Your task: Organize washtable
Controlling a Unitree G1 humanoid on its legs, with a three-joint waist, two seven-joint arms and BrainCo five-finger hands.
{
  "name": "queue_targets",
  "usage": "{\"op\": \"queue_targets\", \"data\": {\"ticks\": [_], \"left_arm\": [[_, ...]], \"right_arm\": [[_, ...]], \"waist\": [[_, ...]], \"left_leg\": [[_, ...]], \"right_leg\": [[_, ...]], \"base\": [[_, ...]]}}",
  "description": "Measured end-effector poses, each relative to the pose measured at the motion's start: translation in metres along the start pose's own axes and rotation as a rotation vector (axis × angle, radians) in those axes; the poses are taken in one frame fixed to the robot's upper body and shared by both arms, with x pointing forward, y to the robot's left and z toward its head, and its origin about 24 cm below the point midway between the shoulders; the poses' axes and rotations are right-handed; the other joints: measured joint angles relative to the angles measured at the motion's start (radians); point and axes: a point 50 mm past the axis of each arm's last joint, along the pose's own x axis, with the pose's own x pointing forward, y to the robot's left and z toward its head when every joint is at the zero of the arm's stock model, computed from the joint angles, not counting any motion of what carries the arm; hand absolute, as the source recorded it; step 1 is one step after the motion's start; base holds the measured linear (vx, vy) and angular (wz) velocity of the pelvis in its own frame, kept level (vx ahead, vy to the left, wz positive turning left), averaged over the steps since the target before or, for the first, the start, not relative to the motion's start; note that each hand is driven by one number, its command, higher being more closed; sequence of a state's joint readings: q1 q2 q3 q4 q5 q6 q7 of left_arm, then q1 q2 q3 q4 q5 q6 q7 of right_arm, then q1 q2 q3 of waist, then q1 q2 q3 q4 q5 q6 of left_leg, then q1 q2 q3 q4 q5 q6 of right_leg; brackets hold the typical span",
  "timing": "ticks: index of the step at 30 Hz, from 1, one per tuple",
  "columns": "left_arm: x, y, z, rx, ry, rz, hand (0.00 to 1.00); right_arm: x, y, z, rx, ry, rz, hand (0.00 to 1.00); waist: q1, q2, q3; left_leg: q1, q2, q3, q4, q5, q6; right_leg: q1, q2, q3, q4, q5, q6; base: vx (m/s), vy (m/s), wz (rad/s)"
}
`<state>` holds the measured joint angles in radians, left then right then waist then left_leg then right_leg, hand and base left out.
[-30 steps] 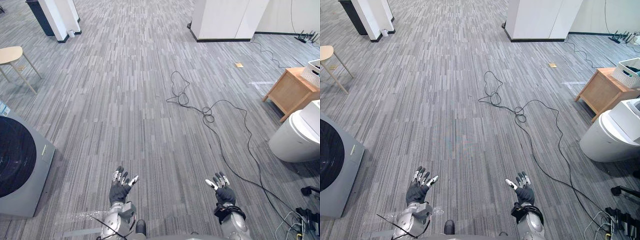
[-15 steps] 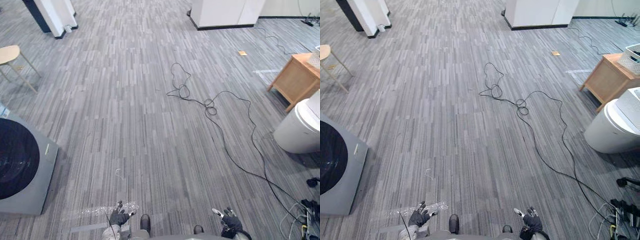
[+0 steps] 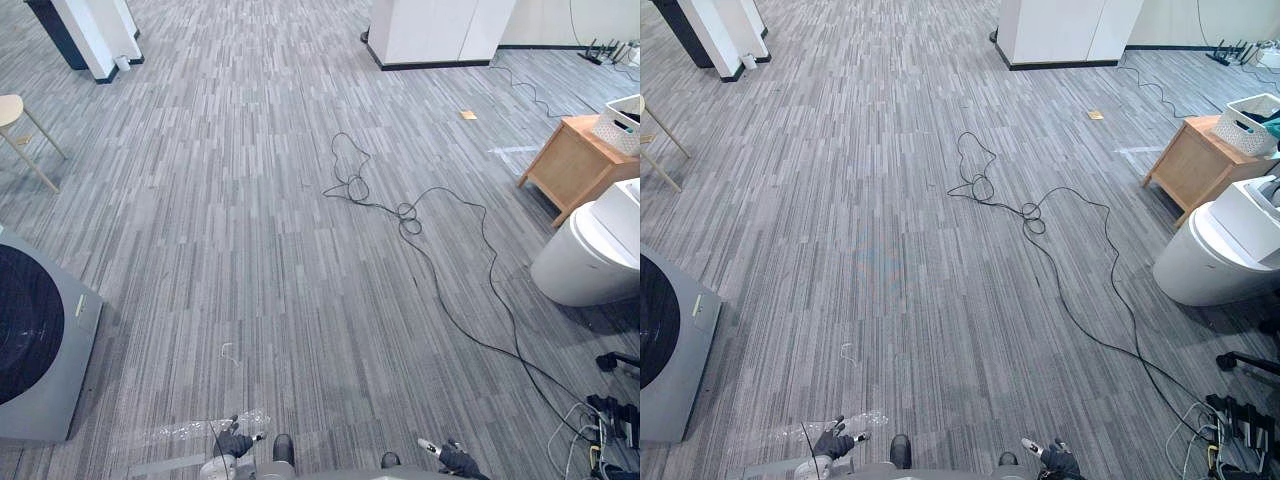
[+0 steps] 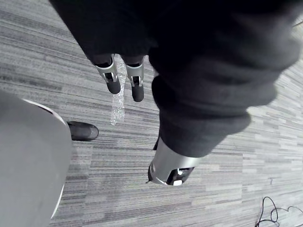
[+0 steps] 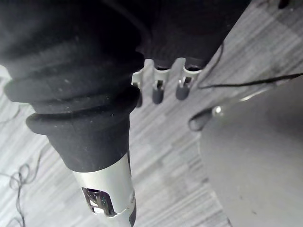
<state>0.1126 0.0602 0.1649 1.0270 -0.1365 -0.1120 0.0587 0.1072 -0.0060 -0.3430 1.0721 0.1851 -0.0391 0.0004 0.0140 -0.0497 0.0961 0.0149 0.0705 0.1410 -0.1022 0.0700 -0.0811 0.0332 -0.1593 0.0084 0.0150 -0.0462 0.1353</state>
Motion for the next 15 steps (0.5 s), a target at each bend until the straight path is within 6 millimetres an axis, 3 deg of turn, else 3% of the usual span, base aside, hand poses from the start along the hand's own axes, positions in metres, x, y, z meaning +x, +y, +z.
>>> {"op": "queue_targets", "data": {"ticks": [4, 6, 8, 9, 10, 11, 12, 13, 15], "left_arm": [[0.001, 0.000, 0.001, 0.000, 0.016, -0.020, 0.00], [0.003, 0.005, 0.006, 0.008, 0.004, -0.011, 0.00], [0.004, 0.006, 0.011, 0.011, -0.011, -0.008, 0.00], [0.005, 0.001, 0.013, 0.009, -0.016, -0.010, 0.00], [0.004, 0.001, 0.011, 0.011, -0.010, -0.010, 0.00], [0.004, 0.001, 0.011, 0.009, -0.004, -0.010, 0.00], [0.005, 0.001, 0.012, 0.009, -0.006, -0.010, 0.00], [0.006, 0.003, 0.015, 0.013, -0.014, -0.001, 0.00], [0.007, 0.001, 0.018, 0.015, -0.021, -0.003, 0.00]], "right_arm": [[0.001, 0.003, 0.000, 0.000, 0.020, 0.009, 0.00], [0.002, 0.009, -0.001, 0.015, 0.024, 0.021, 0.00], [0.002, 0.012, 0.000, 0.047, 0.021, 0.026, 0.00], [0.003, 0.015, 0.005, 0.065, 0.006, 0.033, 0.00], [0.003, 0.015, 0.008, 0.082, -0.006, 0.037, 0.00], [0.003, 0.014, 0.013, 0.101, -0.034, 0.037, 0.00], [0.003, 0.013, 0.014, 0.115, -0.039, 0.031, 0.00], [0.003, 0.013, 0.013, 0.140, -0.039, 0.031, 0.00], [0.003, 0.014, 0.013, 0.157, -0.046, 0.033, 0.00]], "waist": [[0.001, -0.011, 0.003], [0.001, -0.042, 0.017], [0.000, -0.054, 0.039], [0.006, -0.036, 0.051], [0.004, -0.029, 0.057], [-0.004, 0.001, 0.070], [-0.004, -0.005, 0.072], [0.000, -0.016, 0.079], [-0.002, -0.016, 0.083]], "left_leg": [[0.000, -0.002, -0.001, 0.000, -0.005, 0.003], [-0.018, -0.025, 0.015, 0.068, -0.052, 0.024], [-0.047, -0.042, 0.024, 0.198, -0.135, 0.044], [-0.043, -0.030, 0.019, 0.208, -0.164, 0.051], [-0.038, -0.024, 0.023, 0.209, -0.169, 0.055], [-0.020, -0.008, 0.014, 0.211, -0.179, 0.060], [-0.011, 0.001, 0.010, 0.216, -0.190, 0.069], [-0.007, 0.019, 0.004, 0.227, -0.208, 0.070], [-0.009, 0.049, -0.011, 0.234, -0.227, 0.060]], "right_leg": [[0.000, -0.002, -0.006, 0.001, -0.013, -0.006], [-0.024, -0.041, -0.042, 0.073, -0.057, -0.024], [-0.034, -0.081, -0.069, 0.185, -0.103, -0.057], [-0.106, -0.086, -0.106, 0.373, -0.095, -0.081], [-0.149, -0.087, -0.121, 0.462, -0.070, -0.119], [-0.228, -0.085, -0.122, 0.603, -0.017, -0.144], [-0.256, -0.080, -0.120, 0.645, -0.038, -0.130], [-0.292, -0.061, -0.134, 0.663, -0.100, -0.102], [-0.341, -0.030, -0.170, 0.586, -0.134, -0.065]], "base": [[0.00, -0.001, 0.01], [0.04, 0.040, 0.10], [0.06, 0.073, 0.11], [0.04, 0.059, -0.05], [0.03, 0.087, -0.13], [0.09, 0.088, 0.02], [0.14, 0.086, 0.03], [0.24, 0.021, 0.08], [0.21, 0.003, 0.11]]}}
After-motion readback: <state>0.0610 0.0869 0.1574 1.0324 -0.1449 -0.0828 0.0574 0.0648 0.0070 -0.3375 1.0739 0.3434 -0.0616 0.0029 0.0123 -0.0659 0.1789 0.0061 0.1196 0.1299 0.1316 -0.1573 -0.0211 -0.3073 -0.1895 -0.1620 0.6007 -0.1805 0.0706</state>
